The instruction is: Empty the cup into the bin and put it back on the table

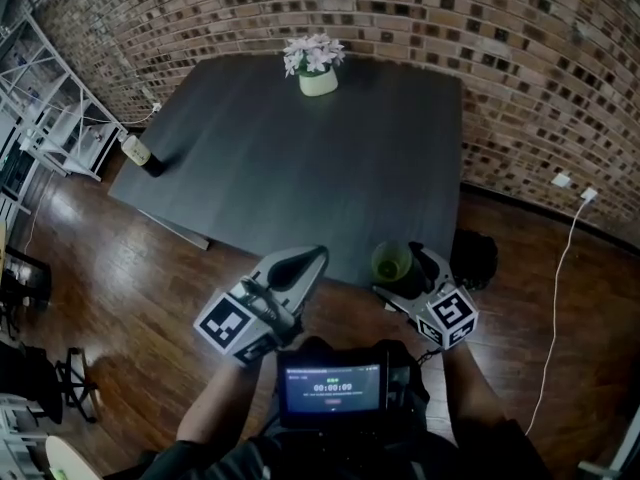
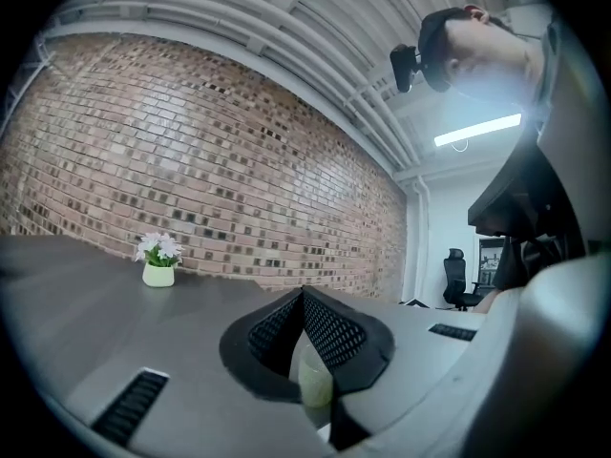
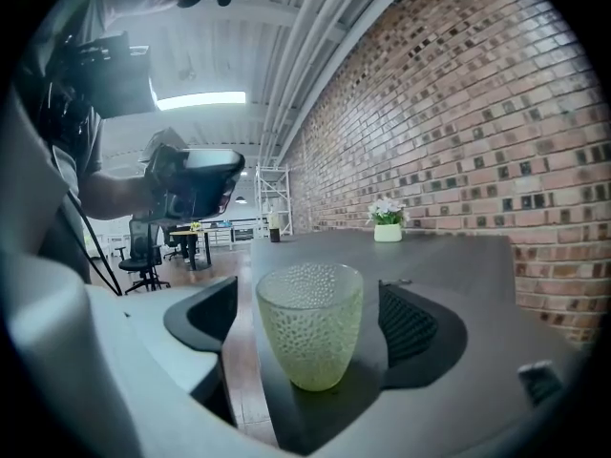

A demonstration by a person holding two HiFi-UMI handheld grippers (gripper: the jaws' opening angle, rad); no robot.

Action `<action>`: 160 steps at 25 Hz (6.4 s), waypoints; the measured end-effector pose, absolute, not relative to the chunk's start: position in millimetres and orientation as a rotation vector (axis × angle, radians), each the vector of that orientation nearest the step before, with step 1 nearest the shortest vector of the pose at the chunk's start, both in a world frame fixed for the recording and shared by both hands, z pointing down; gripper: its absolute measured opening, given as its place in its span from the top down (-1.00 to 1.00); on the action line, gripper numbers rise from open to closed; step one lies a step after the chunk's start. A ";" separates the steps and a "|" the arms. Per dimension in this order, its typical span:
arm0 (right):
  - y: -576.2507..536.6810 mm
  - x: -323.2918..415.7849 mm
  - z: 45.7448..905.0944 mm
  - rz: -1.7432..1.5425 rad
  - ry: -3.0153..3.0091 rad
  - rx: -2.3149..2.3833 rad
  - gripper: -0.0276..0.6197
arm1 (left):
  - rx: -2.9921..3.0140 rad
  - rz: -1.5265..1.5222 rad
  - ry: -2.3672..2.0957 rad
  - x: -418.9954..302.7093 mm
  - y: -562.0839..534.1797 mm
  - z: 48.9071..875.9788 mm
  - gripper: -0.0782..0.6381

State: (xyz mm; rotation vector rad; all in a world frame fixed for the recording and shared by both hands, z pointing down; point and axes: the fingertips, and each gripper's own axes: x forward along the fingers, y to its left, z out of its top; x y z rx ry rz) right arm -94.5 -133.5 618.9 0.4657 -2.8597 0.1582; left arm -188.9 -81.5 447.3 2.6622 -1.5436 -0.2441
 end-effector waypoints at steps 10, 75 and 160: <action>-135.7 -104.6 626.0 0.127 -2.838 0.458 -0.48 | 2.649 -0.230 -1.527 -193.1 -86.0 447.5 0.81; -91.5 -44.9 404.9 0.004 -2.822 0.676 -0.26 | 2.771 -0.300 -1.305 -152.0 -35.7 306.4 0.81; -406.5 293.8 412.7 -0.360 -1.861 1.251 -0.26 | 2.828 -0.268 -0.928 9.4 -309.3 314.4 0.81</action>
